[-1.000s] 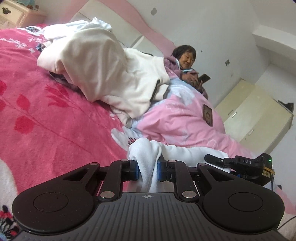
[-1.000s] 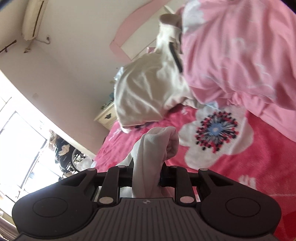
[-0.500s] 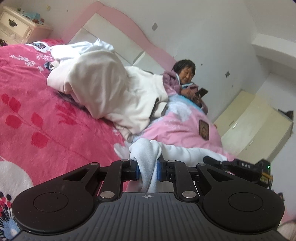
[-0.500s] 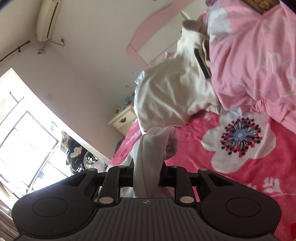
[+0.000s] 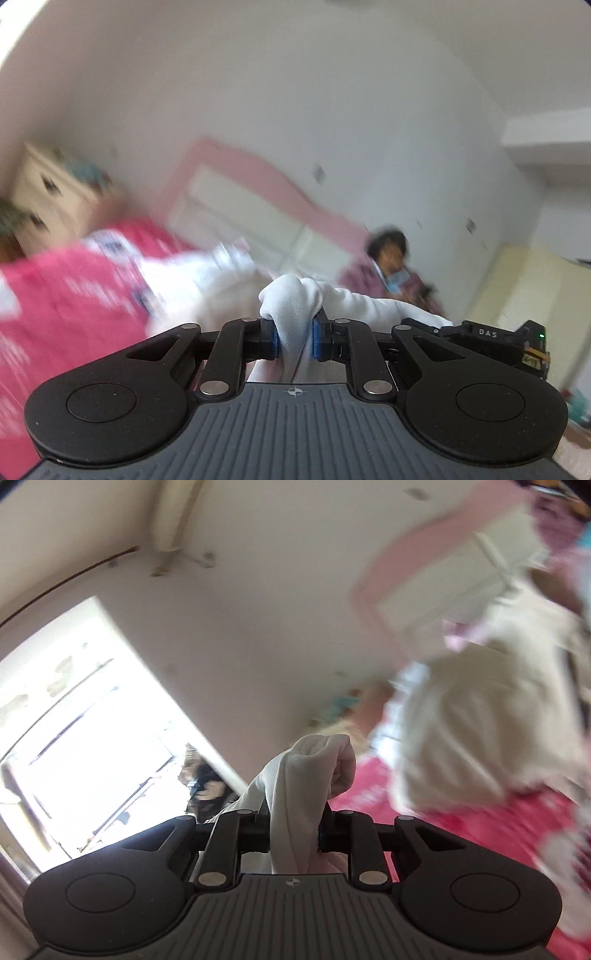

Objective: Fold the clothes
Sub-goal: 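Lift the folded white sweatshirt off the bedspread with both grippers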

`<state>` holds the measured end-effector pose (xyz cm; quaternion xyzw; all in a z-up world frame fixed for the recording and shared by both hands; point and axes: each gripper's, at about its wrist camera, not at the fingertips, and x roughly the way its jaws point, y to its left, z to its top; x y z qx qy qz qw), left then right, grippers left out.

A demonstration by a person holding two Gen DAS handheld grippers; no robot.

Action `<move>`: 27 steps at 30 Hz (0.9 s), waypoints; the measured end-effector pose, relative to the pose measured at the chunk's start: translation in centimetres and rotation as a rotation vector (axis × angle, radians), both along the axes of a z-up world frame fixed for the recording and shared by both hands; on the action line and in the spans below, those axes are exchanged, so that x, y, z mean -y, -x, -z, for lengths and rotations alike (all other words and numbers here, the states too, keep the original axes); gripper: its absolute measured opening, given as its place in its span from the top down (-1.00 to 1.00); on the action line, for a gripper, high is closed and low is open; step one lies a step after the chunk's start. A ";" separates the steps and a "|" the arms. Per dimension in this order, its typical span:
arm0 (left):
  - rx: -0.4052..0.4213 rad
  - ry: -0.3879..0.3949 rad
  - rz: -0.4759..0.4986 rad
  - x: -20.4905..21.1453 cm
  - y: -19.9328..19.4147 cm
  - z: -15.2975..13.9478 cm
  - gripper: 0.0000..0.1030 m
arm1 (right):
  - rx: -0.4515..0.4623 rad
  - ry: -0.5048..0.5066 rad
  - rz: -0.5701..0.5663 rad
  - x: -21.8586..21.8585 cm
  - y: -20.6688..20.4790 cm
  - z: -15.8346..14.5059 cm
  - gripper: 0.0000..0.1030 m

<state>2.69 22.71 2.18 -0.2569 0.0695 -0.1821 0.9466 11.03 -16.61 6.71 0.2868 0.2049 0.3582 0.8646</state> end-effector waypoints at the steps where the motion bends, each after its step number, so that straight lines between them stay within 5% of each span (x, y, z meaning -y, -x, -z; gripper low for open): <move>1: 0.022 -0.010 -0.045 -1.5 -0.1 -1.1 0.73 | 0.024 -0.006 -0.023 -2.2 -1.0 -1.1 0.55; 7: 0.109 -0.085 -0.335 -11.6 1.2 -7.0 0.73 | 0.134 -0.056 -0.195 -18.5 -5.7 -6.7 0.55; 11: 0.127 -0.149 -0.549 -18.5 5.4 -9.9 0.73 | 0.154 -0.119 -0.342 -31.0 -7.1 -8.5 0.55; 17: 0.104 -0.253 -0.806 -24.7 14.6 -11.8 0.73 | 0.151 -0.219 -0.547 -47.5 -2.5 -7.4 0.55; 22: 0.008 -0.280 -0.854 -23.5 22.0 -7.3 0.73 | 0.125 -0.202 -0.744 -51.0 4.0 -0.6 0.55; 27: -0.092 -0.301 -0.788 -17.2 28.2 0.9 0.74 | 0.066 -0.118 -0.864 -45.5 8.3 8.4 0.56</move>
